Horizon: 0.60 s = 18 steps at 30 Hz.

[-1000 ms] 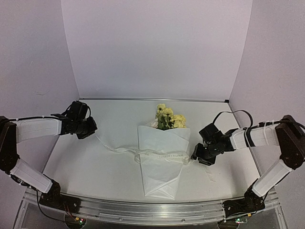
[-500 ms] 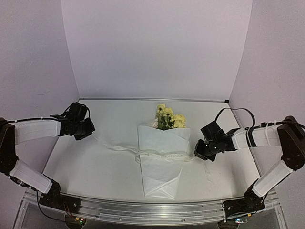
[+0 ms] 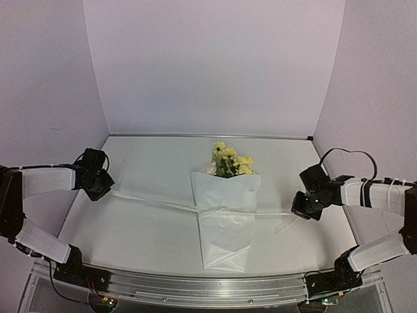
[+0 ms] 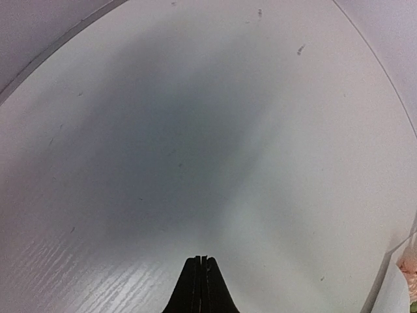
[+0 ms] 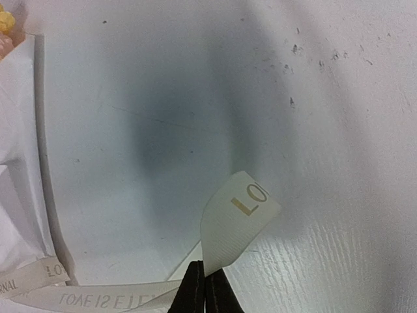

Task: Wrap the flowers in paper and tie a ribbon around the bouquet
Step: Tie the ribbon around the folded bouquet.

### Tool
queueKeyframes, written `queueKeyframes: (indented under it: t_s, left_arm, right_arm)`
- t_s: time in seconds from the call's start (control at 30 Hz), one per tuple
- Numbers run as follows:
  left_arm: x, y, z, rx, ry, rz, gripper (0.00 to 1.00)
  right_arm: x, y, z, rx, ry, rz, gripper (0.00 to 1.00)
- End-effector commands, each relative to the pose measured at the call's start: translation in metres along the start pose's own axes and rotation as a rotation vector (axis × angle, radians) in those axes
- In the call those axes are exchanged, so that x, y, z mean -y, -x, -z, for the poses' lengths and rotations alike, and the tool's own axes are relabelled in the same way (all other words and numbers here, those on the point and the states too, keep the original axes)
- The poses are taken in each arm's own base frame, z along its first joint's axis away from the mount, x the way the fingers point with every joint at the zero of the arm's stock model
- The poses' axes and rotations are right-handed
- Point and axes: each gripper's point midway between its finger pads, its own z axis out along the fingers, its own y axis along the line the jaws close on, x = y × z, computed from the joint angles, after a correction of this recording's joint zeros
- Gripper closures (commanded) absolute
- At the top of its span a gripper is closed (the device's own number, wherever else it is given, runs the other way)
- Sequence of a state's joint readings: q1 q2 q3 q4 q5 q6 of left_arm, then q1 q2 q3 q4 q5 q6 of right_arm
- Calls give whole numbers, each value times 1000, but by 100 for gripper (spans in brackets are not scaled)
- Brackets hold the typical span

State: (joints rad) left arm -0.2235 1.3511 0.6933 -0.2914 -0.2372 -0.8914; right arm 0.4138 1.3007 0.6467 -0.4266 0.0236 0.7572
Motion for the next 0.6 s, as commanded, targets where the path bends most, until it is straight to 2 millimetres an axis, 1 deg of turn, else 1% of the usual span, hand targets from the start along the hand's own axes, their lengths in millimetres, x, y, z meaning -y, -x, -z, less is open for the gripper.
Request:
queueKeyframes:
  t_s: [0.0, 0.17, 0.23, 0.27, 0.3, 0.37, 0.4, 0.43, 0.5, 0.57]
  left_arm:
    - [3, 0, -9, -34, -61, 65, 100]
    - [17, -9, -14, -81, -137, 28, 100]
    - [24, -10, -14, -90, -166, 16, 96]
    - [26, -10, -13, -92, -173, 10, 92]
    - [28, -9, -11, -92, -183, 8, 87]
    - [32, -5, -7, -84, -200, 11, 70]
    - [33, -3, -4, -81, -205, 15, 63]
    - [34, -3, -1, -81, -210, 20, 58]
    - [36, -1, 7, -80, -220, 34, 46]
    - [41, -2, 16, -81, -250, 58, 39]
  right_arm:
    - [20, -6, 0, -38, -64, 4, 100]
    - [8, -8, 0, -106, -43, 49, 100]
    - [2, -9, 2, -140, -27, 66, 100]
    - [-1, -10, 2, -150, -19, 66, 100]
    - [-2, -10, 3, -157, -14, 66, 97]
    - [-4, -11, 5, -166, -10, 63, 92]
    - [-4, -11, 6, -167, -9, 59, 87]
    - [-4, -10, 8, -163, -7, 54, 82]
    - [-4, -8, 14, -151, -1, 33, 74]
    - [-5, -8, 18, -142, 9, -4, 67]
